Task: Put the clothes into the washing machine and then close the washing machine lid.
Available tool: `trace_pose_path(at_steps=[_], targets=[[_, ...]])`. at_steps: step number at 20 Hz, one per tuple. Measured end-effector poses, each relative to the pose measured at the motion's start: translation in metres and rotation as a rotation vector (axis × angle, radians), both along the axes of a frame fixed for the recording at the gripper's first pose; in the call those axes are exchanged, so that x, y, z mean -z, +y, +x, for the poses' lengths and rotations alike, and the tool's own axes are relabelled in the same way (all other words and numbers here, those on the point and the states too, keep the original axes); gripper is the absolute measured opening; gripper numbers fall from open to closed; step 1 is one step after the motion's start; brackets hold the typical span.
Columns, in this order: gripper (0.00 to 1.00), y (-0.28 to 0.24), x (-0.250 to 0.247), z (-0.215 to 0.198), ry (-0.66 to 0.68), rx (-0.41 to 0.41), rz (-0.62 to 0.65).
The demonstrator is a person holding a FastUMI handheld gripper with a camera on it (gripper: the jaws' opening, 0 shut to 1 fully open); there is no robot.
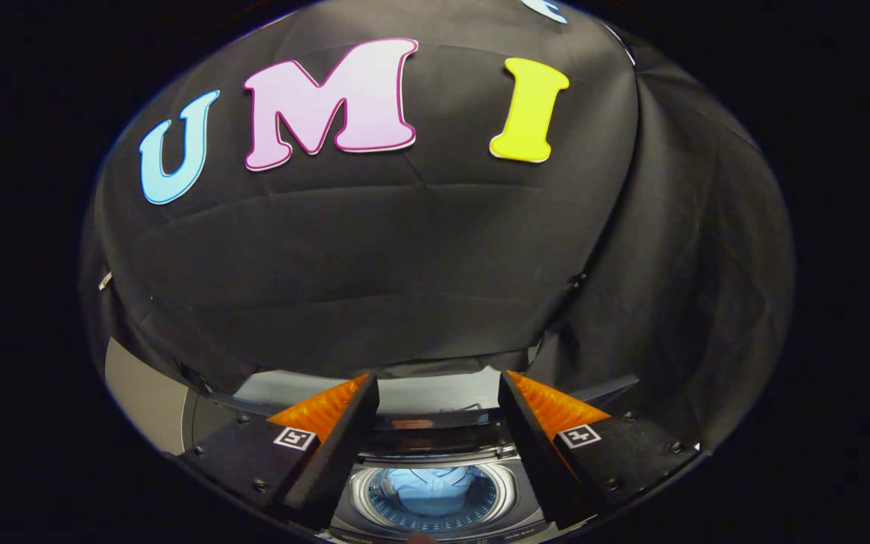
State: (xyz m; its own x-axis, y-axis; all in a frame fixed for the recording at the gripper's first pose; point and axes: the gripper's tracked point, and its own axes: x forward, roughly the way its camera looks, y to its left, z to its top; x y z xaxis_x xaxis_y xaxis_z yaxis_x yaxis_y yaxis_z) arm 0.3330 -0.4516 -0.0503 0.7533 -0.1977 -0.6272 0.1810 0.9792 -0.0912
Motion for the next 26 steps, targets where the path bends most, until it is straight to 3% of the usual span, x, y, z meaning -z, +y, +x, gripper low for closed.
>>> trace_pose_path(at_steps=[9,19,26], targets=[[1.00,0.001,-0.001,-0.016,-0.032,-0.004,-0.026],[1.00,0.004,-0.004,-0.072,-0.066,-0.010,-0.030],[1.00,0.005,-0.002,-0.089,-0.077,-0.012,-0.026]])
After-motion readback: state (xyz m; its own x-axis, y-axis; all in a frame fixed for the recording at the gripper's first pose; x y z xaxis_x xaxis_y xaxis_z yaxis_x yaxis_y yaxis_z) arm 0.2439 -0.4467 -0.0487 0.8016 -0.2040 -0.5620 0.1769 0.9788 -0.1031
